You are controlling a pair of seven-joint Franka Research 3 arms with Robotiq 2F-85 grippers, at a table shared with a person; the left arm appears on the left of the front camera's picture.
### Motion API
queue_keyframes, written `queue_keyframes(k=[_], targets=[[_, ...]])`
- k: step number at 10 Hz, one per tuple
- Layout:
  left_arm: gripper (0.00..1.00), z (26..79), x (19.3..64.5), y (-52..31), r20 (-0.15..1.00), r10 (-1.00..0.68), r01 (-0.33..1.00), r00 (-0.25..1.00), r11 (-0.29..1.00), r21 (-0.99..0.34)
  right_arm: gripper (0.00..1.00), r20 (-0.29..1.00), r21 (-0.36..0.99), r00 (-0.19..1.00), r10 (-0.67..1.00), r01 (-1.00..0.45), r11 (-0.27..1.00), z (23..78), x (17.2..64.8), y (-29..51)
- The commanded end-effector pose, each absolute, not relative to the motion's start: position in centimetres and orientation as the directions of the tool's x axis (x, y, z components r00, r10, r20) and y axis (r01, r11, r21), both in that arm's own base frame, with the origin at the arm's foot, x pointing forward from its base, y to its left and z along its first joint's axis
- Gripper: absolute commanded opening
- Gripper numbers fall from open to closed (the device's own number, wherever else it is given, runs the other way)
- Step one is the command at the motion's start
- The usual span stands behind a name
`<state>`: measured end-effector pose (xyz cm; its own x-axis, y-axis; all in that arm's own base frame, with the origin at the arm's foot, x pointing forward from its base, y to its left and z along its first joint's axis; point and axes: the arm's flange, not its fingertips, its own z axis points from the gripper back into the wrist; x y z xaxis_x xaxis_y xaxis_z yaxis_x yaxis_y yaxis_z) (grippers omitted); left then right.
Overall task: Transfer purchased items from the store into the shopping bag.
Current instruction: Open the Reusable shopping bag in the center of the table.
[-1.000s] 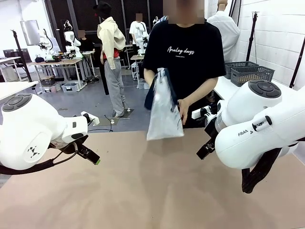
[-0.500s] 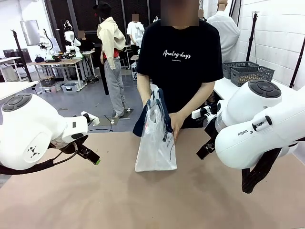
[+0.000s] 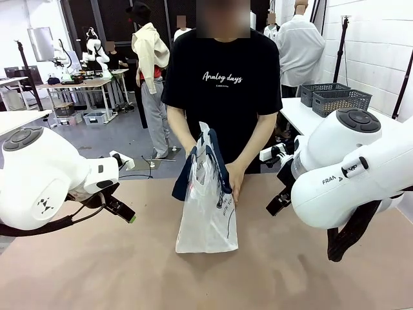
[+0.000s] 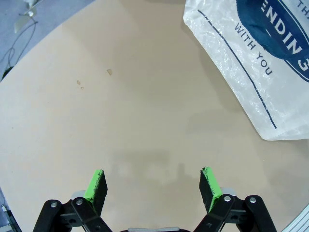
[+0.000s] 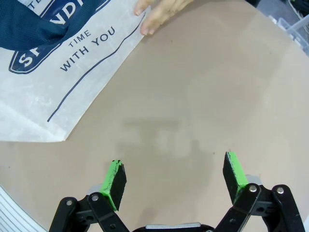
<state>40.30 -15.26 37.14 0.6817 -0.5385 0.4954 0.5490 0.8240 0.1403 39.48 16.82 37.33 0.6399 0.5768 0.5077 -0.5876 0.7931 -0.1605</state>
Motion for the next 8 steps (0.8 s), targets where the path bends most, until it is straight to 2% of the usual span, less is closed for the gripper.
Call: queue_keyframes(k=[1, 3, 5, 8], targets=[[1.00, 37.1, 40.3, -15.1, 0.496, -0.536, 0.547, 0.683, 0.826, 0.139, 1.00, 0.508, -0.160, 0.640, 0.576, -0.587, 0.793, 37.3, 39.5, 16.8], [1.00, 37.5, 40.0, -15.5, 0.478, -0.557, 0.576, 0.679, 0.808, 0.123, 1.00, 0.490, -0.129, 0.672, 0.556, -0.575, 0.808, 37.2, 39.6, 17.5], [1.00, 39.0, 38.5, -15.6, 0.405, -0.625, 0.647, 0.667, 0.756, 0.100, 1.00, 0.456, -0.065, 0.717, 0.527, -0.564, 0.823, 38.0, 39.9, 18.8], [1.00, 44.2, 36.2, -15.2, 0.452, -0.614, 0.679, 0.647, 0.734, 0.026, 1.00, 0.454, -0.030, 0.750, 0.482, -0.528, 0.849, 41.6, 42.2, 21.9]])
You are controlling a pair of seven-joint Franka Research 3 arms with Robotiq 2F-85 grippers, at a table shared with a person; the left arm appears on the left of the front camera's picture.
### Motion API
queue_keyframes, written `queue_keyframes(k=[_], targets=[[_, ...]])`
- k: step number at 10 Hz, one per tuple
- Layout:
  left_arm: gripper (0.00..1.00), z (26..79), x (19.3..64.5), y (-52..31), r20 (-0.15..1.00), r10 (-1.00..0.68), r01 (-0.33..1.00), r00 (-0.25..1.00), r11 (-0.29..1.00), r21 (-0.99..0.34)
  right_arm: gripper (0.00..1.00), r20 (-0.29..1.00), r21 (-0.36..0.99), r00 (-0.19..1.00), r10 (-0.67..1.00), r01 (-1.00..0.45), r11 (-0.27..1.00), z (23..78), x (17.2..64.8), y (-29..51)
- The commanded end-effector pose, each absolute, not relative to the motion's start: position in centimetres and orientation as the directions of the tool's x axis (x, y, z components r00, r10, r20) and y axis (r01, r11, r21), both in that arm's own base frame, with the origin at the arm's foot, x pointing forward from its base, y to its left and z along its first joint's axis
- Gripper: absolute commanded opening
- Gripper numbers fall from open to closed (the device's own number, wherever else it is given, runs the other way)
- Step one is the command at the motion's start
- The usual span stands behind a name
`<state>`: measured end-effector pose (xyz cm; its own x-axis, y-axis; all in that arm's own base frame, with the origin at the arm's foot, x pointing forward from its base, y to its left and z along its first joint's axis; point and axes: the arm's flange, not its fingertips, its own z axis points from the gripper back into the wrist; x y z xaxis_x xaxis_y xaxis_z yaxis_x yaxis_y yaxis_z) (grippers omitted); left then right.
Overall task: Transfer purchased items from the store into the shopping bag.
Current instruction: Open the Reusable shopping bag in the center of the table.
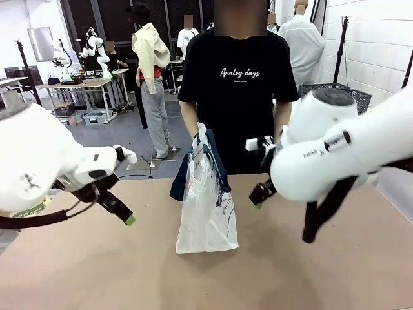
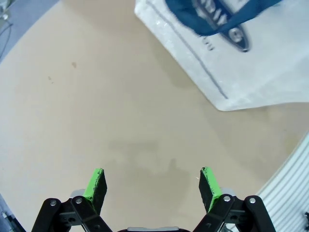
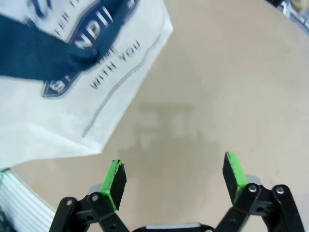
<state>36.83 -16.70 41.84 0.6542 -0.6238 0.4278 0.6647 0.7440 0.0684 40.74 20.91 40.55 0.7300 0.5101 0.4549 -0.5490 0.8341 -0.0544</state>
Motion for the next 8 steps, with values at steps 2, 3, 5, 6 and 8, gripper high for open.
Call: queue_keyframes(k=[2, 3, 5, 6, 8], targets=[[1.00, 49.2, 34.8, -16.1, 0.536, -0.577, 0.679, 0.616, 0.734, 0.009, 1.00, 0.462, -0.087, 0.741, 0.487, -0.509, 0.856, 44.8, 45.3, 25.4], [1.00, 51.7, 34.6, -16.9, 0.589, -0.523, 0.656, 0.616, 0.755, -0.015, 1.00, 0.476, -0.106, 0.735, 0.483, -0.497, 0.861, 46.4, 47.5, 27.1], [1.00, 56.3, 34.3, -18.3, 0.627, -0.470, 0.651, 0.622, 0.755, -0.079, 1.00, 0.490, -0.124, 0.738, 0.463, -0.467, 0.876, 49.7, 51.4, 30.3], [1.00, 58.4, 34.8, -19.4, 0.632, -0.418, 0.611, 0.653, 0.783, -0.114, 1.00, 0.497, -0.137, 0.743, 0.448, -0.443, 0.886, 51.2, 53.2, 31.4], [1.00, 60.0, 36.0, -21.4, 0.594, -0.477, 0.620, 0.648, 0.783, -0.048, 1.00, 0.450, -0.168, 0.754, 0.479, -0.455, 0.874, 53.1, 55.6, 32.0]])
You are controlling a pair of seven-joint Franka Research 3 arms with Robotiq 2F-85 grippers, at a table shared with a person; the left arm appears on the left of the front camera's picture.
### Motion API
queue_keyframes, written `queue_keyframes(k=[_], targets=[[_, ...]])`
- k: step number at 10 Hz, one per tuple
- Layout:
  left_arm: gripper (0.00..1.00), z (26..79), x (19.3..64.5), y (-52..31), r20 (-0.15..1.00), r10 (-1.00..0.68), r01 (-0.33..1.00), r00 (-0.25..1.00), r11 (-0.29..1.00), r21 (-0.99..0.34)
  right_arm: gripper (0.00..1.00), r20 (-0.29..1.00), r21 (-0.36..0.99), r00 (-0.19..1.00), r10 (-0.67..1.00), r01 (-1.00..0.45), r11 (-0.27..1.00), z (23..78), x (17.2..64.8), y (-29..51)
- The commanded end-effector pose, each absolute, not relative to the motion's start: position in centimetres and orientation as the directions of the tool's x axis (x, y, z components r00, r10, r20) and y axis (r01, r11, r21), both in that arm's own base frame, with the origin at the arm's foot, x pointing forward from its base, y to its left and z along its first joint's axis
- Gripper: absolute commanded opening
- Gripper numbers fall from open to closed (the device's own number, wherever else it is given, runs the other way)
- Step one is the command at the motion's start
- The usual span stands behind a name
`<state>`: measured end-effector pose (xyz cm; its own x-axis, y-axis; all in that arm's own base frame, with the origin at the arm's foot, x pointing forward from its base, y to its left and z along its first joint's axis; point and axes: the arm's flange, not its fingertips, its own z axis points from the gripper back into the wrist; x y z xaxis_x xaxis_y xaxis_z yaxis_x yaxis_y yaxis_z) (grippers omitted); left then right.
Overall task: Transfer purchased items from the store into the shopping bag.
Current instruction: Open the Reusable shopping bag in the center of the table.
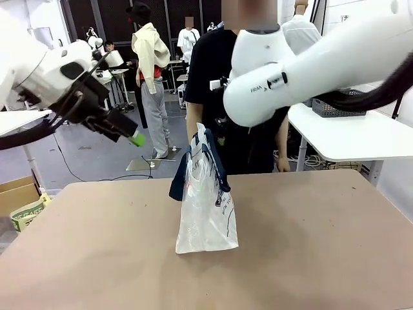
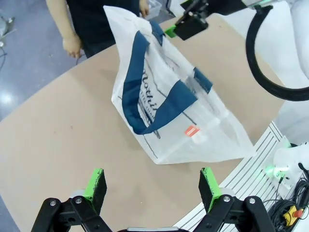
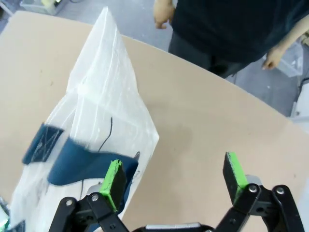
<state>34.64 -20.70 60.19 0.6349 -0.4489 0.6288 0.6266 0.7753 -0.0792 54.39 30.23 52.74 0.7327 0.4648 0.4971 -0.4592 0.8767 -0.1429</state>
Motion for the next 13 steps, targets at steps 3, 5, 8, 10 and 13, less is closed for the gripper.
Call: queue_keyframes(k=[3, 5, 8, 10, 13], targets=[[1.00, 59.5, 34.2, -19.4, 0.639, -0.444, 0.629, 0.628, 0.774, -0.080, 1.00, 0.516, -0.127, 0.725, 0.456, -0.462, 0.878, 51.9, 53.0, 29.6], [1.00, 59.5, 34.2, -19.4, 0.639, -0.444, 0.629, 0.628, 0.774, -0.080, 1.00, 0.516, -0.127, 0.725, 0.456, -0.462, 0.878, 51.9, 53.0, 29.6], [1.00, 59.5, 34.2, -19.4, 0.639, -0.444, 0.629, 0.628, 0.774, -0.080, 1.00, 0.516, -0.127, 0.725, 0.456, -0.462, 0.878, 51.9, 53.0, 29.6], [1.00, 60.3, 34.7, -20.9, 0.531, -0.383, 0.525, 0.756, 0.839, -0.142, 1.00, 0.402, -0.080, 0.822, 0.403, -0.407, 0.910, 53.0, 54.3, 30.0], [1.00, 60.4, 37.0, -23.6, 0.391, -0.255, 0.345, 0.884, 0.921, -0.179, 1.00, 0.321, -0.037, 0.904, 0.284, -0.288, 0.957, 55.9, 56.2, 30.2]])
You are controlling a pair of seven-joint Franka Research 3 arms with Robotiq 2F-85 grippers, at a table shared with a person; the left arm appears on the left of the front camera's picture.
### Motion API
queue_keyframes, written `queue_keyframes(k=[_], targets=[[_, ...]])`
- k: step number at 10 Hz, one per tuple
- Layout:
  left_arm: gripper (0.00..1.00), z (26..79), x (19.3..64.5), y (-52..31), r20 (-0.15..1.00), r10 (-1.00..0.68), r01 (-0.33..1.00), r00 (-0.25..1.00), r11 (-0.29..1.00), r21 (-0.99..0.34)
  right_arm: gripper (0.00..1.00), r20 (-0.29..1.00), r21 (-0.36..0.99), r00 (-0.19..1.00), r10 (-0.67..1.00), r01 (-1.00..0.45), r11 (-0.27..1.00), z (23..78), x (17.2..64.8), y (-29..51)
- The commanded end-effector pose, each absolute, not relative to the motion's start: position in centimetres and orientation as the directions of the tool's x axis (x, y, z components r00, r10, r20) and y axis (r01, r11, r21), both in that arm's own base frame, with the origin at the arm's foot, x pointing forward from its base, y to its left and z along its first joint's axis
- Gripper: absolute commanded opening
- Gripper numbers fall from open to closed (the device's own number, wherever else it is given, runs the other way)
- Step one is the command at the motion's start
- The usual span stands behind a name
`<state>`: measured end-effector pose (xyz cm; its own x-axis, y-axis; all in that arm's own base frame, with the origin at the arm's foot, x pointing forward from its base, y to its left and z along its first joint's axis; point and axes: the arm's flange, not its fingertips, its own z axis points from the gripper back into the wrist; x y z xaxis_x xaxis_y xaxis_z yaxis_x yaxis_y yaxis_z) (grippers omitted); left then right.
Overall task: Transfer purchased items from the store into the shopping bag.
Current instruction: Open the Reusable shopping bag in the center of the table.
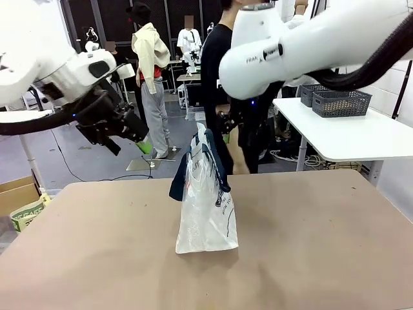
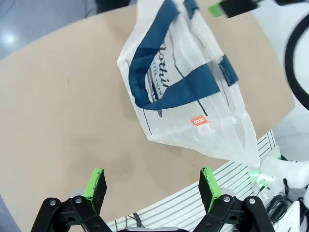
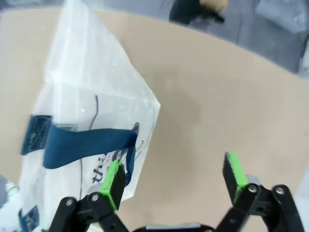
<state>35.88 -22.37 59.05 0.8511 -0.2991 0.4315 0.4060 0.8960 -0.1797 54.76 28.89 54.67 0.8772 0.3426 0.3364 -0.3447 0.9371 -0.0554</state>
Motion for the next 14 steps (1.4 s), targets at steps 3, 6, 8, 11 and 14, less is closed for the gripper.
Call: queue_keyframes(k=[3, 6, 8, 11, 14], targets=[[1.00, 59.4, 40.9, -25.2, 0.344, -0.140, 0.226, 0.928, 0.948, -0.225, 1.00, 0.352, 0.000, 0.915, 0.198, -0.212, 0.977, 58.3, 56.5, 32.5], [1.00, 58.8, 41.0, -24.7, 0.335, -0.157, 0.248, 0.929, 0.937, -0.247, 1.00, 0.358, 0.013, 0.909, 0.212, -0.231, 0.973, 58.7, 55.8, 31.9], [1.00, 58.2, 42.4, -24.9, 0.315, -0.139, 0.228, 0.939, 0.937, -0.266, 1.00, 0.360, 0.026, 0.910, 0.206, -0.231, 0.973, 58.6, 56.2, 33.0], [1.00, 57.8, 43.4, -26.8, 0.262, -0.099, 0.183, 0.960, 0.930, -0.317, 1.00, 0.298, 0.053, 0.943, 0.149, -0.173, 0.984, 57.4, 56.7, 34.7], [1.00, 57.4, 44.3, -27.6, 0.245, -0.096, 0.180, 0.965, 0.919, -0.350, 1.00, 0.273, 0.084, 0.952, 0.137, -0.166, 0.983, 57.0, 56.9, 35.3]])
